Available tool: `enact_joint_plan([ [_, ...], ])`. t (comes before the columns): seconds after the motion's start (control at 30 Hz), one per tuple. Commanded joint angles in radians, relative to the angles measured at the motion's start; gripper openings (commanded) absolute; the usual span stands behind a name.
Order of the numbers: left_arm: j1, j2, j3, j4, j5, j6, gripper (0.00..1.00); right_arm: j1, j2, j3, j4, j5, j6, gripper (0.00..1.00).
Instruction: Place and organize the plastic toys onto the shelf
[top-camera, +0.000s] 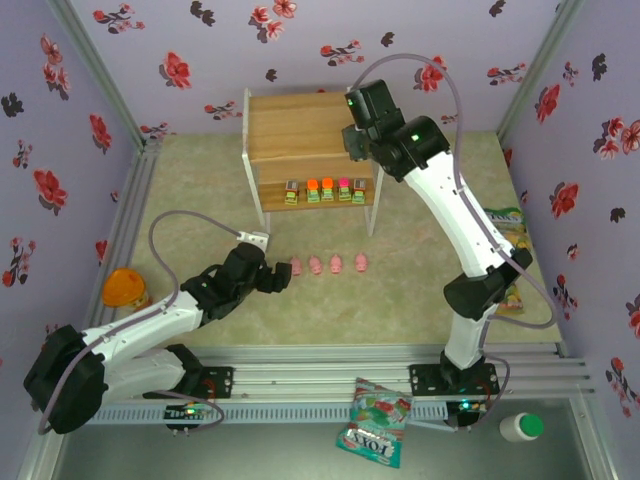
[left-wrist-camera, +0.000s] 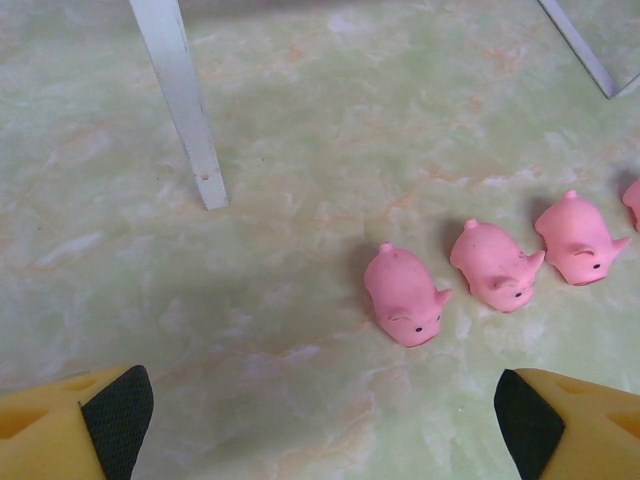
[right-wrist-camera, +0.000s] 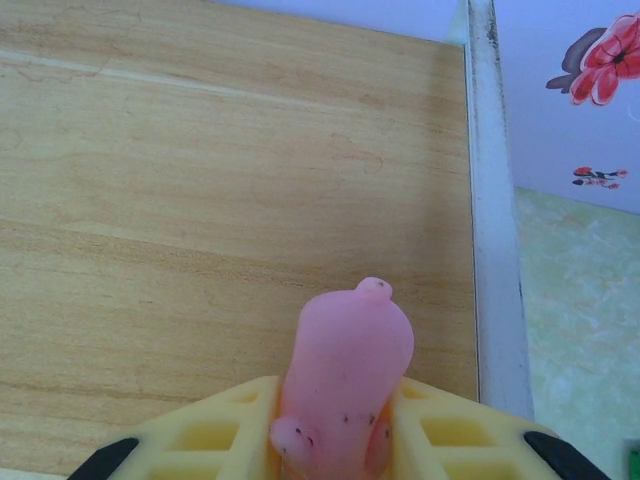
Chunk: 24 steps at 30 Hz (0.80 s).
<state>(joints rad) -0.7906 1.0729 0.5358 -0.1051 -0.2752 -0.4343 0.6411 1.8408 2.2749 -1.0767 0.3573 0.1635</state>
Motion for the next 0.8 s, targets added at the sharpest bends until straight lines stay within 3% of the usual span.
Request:
enact_joint_plan([
  [0.0,0.008,-0.013,0.014,0.005,0.01,0.011,0.93,-0.005,0.022,0.035,-0.026,-0.017,-0.016,0.3],
  [0.77,0.008,-0.013,0.015,0.001,0.009,0.011,0.93,-0.005,0.043,0.023,-0.037,-0.017,-0.02,0.31],
])
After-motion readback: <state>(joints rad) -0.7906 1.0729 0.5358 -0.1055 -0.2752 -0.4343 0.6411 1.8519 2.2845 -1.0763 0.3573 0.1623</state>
